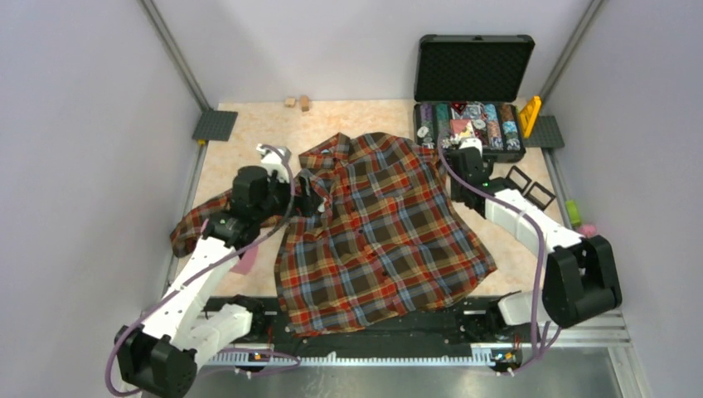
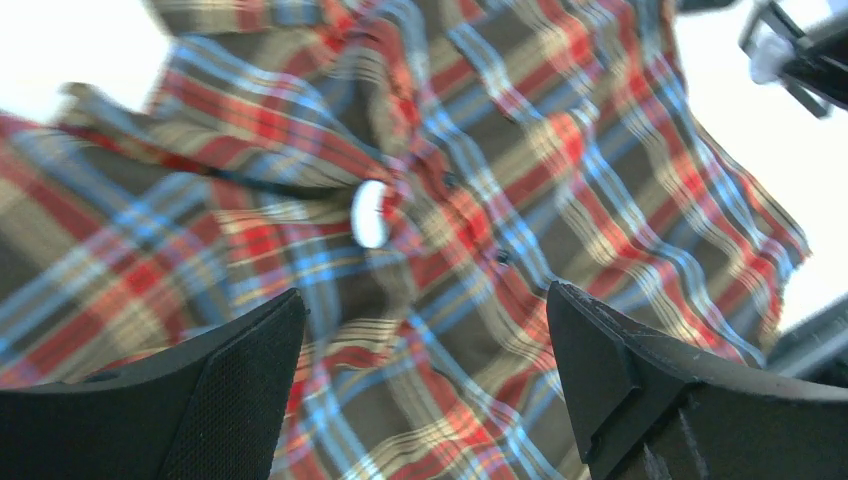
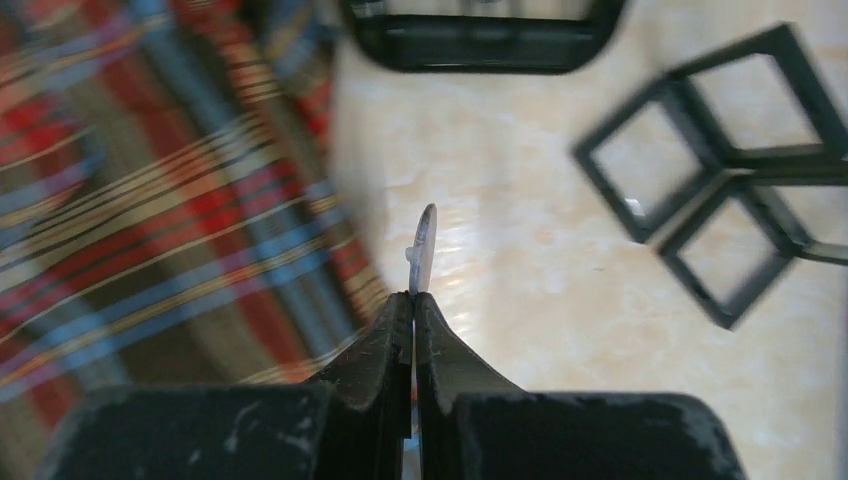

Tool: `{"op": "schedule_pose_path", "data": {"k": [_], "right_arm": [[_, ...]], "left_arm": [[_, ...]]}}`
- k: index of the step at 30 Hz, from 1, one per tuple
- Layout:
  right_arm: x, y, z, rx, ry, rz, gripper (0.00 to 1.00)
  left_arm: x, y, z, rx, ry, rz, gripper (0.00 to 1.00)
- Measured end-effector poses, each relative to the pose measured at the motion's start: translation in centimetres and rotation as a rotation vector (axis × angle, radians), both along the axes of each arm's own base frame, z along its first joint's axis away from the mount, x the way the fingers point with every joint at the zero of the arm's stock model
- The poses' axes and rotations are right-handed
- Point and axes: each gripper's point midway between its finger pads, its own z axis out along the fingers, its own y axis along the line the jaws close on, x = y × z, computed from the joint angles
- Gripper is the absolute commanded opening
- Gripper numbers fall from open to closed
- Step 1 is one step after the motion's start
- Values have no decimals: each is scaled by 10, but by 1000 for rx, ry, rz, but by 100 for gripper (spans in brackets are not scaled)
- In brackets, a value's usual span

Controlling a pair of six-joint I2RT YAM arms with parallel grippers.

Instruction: Pin the brooch onto the clothing

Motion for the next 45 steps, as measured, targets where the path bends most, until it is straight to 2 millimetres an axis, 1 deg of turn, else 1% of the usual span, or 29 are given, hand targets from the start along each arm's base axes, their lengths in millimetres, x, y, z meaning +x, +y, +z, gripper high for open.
{"op": "schedule_pose_path", "data": {"k": [2, 4, 7, 8, 10, 11, 13, 16, 18, 23, 26, 29, 32, 37, 41, 45], "right_arm": [[-4, 29, 5, 92, -1, 104, 0], [-9, 53, 11, 173, 1, 193, 0], [-22, 96, 19, 328, 23, 353, 0], [-26, 107, 21, 370, 34, 395, 0], [-36, 128, 23, 453, 56, 487, 0], [-44, 140, 24, 502, 76, 543, 0], [-56, 155, 26, 561, 109, 622, 0], [-77, 176, 32, 652, 156, 752, 0], [-88, 186, 36, 703, 179, 818, 0], [-123, 208, 39, 795, 257, 952, 0], [-139, 218, 46, 835, 280, 1023, 0], [-148, 223, 52, 872, 293, 1069, 0], [-155, 226, 57, 899, 307, 1102, 0], [-167, 231, 64, 933, 332, 1165, 0], [-178, 236, 69, 954, 350, 1217, 0], [-186, 238, 73, 965, 369, 1251, 0]], "left_arm": [[-13, -26, -9, -37, 24, -72, 94], [-26, -48, -19, -80, 49, -140, 94], [-43, -77, -30, -165, 70, -238, 94], [-47, -85, -34, -200, 73, -270, 93], [-56, -97, -39, -251, 86, -323, 93], [-61, -103, -41, -276, 90, -356, 94], [-67, -111, -42, -304, 95, -399, 94], [-74, -121, -39, -350, 85, -459, 94], [-79, -127, -37, -394, 79, -502, 94], [-93, -140, -40, -450, 93, -586, 92], [-100, -145, -34, -469, 87, -636, 89], [-107, -149, -31, -479, 83, -681, 83], [-113, -152, -36, -471, 102, -716, 74], [-125, -159, -42, -458, 136, -779, 67], [-130, -164, -43, -451, 142, -808, 62], [-131, -168, -41, -450, 147, -825, 51]]}}
